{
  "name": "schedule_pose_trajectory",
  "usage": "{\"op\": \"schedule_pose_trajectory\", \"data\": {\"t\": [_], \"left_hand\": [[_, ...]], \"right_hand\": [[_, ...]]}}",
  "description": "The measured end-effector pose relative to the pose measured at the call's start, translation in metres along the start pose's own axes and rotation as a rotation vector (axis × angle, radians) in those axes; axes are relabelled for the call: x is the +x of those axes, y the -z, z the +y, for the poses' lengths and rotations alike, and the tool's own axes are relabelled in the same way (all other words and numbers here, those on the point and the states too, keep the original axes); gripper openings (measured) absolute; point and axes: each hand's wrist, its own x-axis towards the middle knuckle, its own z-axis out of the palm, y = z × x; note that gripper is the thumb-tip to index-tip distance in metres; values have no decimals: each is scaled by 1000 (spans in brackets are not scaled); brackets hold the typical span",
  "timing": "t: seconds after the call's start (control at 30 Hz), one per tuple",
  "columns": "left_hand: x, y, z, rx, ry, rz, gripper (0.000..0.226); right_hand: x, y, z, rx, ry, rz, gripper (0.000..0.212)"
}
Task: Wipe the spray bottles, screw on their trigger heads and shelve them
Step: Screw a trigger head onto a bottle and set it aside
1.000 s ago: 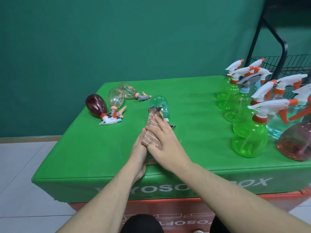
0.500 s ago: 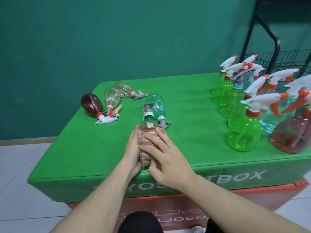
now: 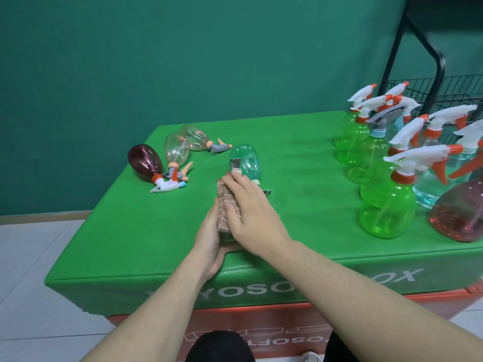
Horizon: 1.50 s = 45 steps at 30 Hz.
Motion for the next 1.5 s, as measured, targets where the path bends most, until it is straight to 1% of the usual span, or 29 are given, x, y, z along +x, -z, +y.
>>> {"op": "schedule_pose_trajectory", "data": {"t": [0.13,0.23,0.33,0.43,0.63,0.7,0.8,0.83,0.97,1.13,1.27,1.37,1.5], "left_hand": [[0,2,0,-45,32,29,42],[1,1,-1,-30,22,49,42],[1,-1,-4,19,5,75,43],[0,-2,-5,30,1,97,45],[1,-3,-3,8,11,114,48],[1,-3,-2,1,6,120,54],[1,-3,-2,11,-16,103,77],[2,-2,-3,21,-24,90,80],[4,1,-5,37,-51,68,72],[6,3,-3,19,-18,15,76],[4,1,-1,29,-19,-23,63],[2,-1,1,59,-12,-60,60],[1,-1,2,86,3,-56,49]], "right_hand": [[11,2,-2,140,-181,-24,53],[10,0,-1,167,-212,-15,54],[2,-3,1,77,-142,-6,51],[-9,-11,6,-34,-26,0,55],[-42,-10,21,-107,93,-1,54],[-48,-10,22,-132,136,5,53],[-56,-13,24,-168,194,17,49],[-59,-14,25,-178,208,19,49],[-65,-12,26,-126,178,18,49],[-62,-6,22,-82,134,2,53],[-50,-5,20,-22,116,21,54],[-36,-5,16,24,59,33,53],[-12,-2,7,100,-69,28,52]]}}
